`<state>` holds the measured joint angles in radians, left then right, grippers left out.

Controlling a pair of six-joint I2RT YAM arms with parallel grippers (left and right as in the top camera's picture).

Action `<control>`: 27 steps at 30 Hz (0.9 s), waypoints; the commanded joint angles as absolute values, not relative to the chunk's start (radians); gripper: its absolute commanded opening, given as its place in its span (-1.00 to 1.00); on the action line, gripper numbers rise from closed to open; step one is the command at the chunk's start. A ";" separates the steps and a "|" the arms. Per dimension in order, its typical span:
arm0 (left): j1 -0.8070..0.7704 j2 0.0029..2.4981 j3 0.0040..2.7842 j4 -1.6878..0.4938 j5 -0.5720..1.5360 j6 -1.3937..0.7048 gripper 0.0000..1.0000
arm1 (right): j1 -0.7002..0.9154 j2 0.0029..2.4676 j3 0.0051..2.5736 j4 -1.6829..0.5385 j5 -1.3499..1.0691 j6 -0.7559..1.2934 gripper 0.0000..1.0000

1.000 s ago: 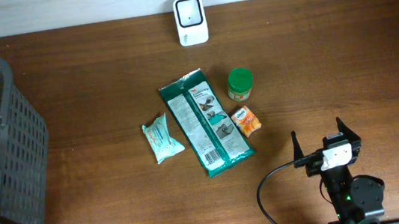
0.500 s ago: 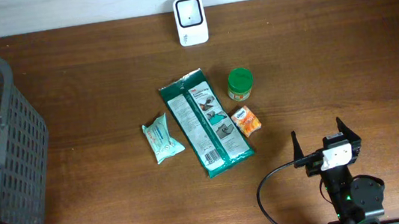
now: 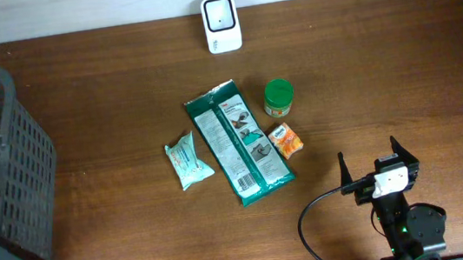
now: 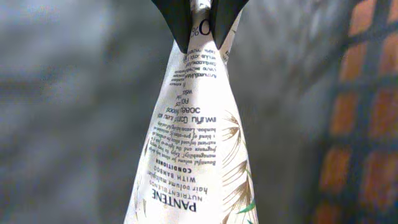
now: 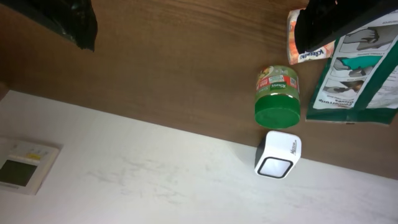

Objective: Scan the item barcode
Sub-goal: 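Reach the left gripper into the basket and grasp the white Pantene tube, then carry the tube out and lay it beside the wipes pack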

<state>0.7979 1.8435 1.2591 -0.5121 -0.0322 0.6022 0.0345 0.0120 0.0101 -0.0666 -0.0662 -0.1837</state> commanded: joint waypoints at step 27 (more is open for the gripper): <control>-0.087 1.582 1.473 -0.984 0.204 -0.126 -1.00 | 0.040 0.006 0.006 -0.072 -0.075 -0.183 0.96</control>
